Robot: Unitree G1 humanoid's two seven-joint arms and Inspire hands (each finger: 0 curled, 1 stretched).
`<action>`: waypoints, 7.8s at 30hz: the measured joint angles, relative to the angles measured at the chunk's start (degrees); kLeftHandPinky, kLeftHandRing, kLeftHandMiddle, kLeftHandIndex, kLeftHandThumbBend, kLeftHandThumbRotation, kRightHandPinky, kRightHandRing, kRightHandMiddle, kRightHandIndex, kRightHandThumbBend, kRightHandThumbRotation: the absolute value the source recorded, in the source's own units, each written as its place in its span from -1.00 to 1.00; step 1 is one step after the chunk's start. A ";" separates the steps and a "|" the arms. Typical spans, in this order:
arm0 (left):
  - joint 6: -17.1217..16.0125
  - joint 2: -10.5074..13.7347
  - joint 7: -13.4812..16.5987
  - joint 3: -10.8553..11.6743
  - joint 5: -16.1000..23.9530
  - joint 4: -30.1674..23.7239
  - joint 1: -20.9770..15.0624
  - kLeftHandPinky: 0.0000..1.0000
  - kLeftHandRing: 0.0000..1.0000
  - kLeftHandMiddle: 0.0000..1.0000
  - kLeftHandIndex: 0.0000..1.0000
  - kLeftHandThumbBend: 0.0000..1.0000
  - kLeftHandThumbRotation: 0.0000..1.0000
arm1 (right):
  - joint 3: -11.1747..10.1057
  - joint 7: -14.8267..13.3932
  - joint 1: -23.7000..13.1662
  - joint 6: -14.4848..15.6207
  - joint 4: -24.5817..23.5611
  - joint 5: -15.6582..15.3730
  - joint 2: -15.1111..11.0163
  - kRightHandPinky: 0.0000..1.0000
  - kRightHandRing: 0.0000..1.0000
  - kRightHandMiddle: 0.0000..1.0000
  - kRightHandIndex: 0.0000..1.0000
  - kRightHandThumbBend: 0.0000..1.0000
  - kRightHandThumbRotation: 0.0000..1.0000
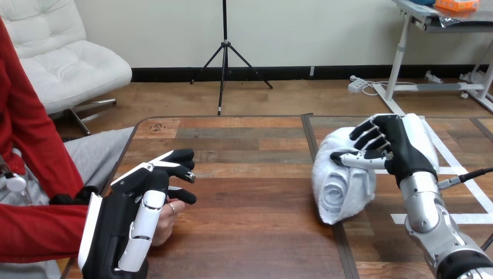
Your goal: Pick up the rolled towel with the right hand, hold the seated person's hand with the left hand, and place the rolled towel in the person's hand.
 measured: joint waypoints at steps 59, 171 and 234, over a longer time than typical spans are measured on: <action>0.09 0.00 -0.02 -0.02 0.04 0.00 0.02 0.07 0.51 0.52 -0.02 0.06 0.66 | 4.15 2.97 0.07 -10.71 -2.80 -12.32 -9.12 -0.26 -0.21 -0.12 -0.10 0.68 -1.00; 0.05 -0.02 2.14 -0.28 1.67 0.10 0.88 0.11 0.55 0.53 0.00 -0.03 0.76 | 4.82 35.31 -16.09 -15.87 -7.08 -11.96 -20.48 0.44 0.68 0.73 0.76 1.00 0.57; -1.03 -0.01 4.26 -0.56 3.54 0.16 2.17 0.17 0.58 0.55 0.01 0.02 0.78 | 36.57 -7.66 -25.07 -18.90 3.63 -51.85 -22.28 1.00 1.00 1.00 1.00 1.00 0.08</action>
